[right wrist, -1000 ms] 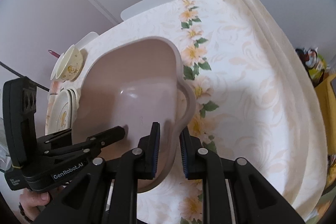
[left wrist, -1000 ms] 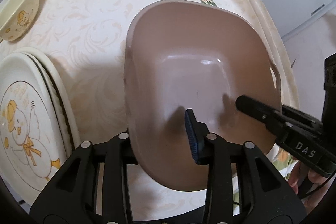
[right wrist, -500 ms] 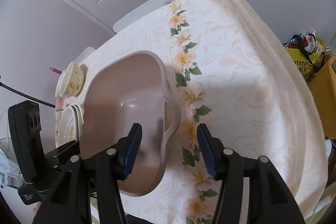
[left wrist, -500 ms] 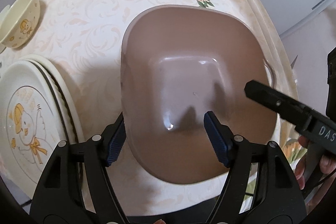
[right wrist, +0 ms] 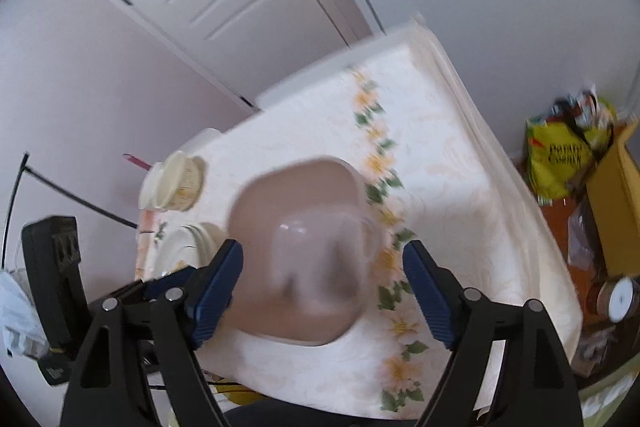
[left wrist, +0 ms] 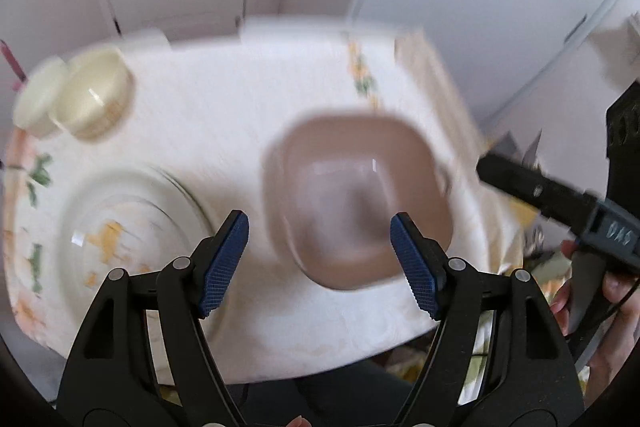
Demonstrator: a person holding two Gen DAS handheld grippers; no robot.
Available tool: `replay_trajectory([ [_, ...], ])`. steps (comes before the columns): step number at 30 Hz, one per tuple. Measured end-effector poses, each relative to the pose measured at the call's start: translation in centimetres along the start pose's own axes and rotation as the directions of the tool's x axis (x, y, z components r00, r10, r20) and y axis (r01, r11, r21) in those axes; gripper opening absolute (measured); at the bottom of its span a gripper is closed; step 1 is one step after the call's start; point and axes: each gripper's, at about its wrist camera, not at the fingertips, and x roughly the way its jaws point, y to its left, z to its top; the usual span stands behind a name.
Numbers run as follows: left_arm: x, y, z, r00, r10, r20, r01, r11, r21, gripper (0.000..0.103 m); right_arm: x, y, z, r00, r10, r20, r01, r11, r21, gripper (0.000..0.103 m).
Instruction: Organize plates and bowls
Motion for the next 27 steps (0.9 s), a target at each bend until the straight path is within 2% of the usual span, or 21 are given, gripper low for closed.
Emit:
replay_trajectory([
  [2,-2.6,1.3,1.1,0.997,0.016,0.074,-0.015,1.000,-0.019,0.078,-1.0,2.1,0.9,1.000,0.012,0.022,-0.010,0.998,-0.065,0.079],
  [4,-5.0,2.9,2.3,0.987,0.046,0.152,-0.039,0.998,-0.045,0.100,-1.9,4.5,1.8,0.998,0.013,0.054,-0.006,0.991,-0.135,0.087],
  [6,-7.2,5.1,3.5,0.968,0.102,0.231,-0.084,0.993,-0.086,0.103,-2.5,7.1,2.7,0.994,0.032,0.107,-0.010,0.979,-0.204,0.102],
  [8,-8.1,7.3,4.9,0.959,0.133,0.250,-0.107,0.988,-0.115,0.103,-2.6,9.7,3.7,0.986,0.066,0.154,-0.025,0.966,-0.258,0.102],
  [12,-8.4,12.6,6.3,0.959,0.185,0.217,-0.149,0.974,-0.172,0.103,-0.6,13.6,5.7,0.985,0.071,0.157,-0.018,0.949,-0.316,0.103],
  [17,-7.8,19.4,6.2,0.959,0.236,0.158,-0.193,0.949,-0.248,0.103,5.5,17.9,7.6,0.998,-0.006,0.055,0.022,0.950,-0.311,0.103],
  [20,-6.3,23.2,6.2,0.970,0.218,0.106,-0.177,0.935,-0.308,0.100,9.7,19.3,8.2,0.999,0.015,-0.031,-0.023,0.959,-0.284,0.103],
  [23,-4.0,26.4,6.3,0.984,0.173,0.051,-0.143,0.920,-0.364,0.091,14.4,20.7,8.5,0.995,-0.001,-0.103,-0.026,0.964,-0.265,0.103],
  [26,-0.9,28.5,6.5,0.992,0.129,0.000,-0.119,0.913,-0.390,0.075,18.6,21.5,8.7,0.986,-0.016,-0.163,-0.026,0.967,-0.252,0.102],
  [27,0.1,29.1,6.6,0.993,0.120,-0.015,-0.117,0.913,-0.391,0.069,19.9,21.7,8.7,0.983,-0.022,-0.183,-0.025,0.968,-0.249,0.098],
])
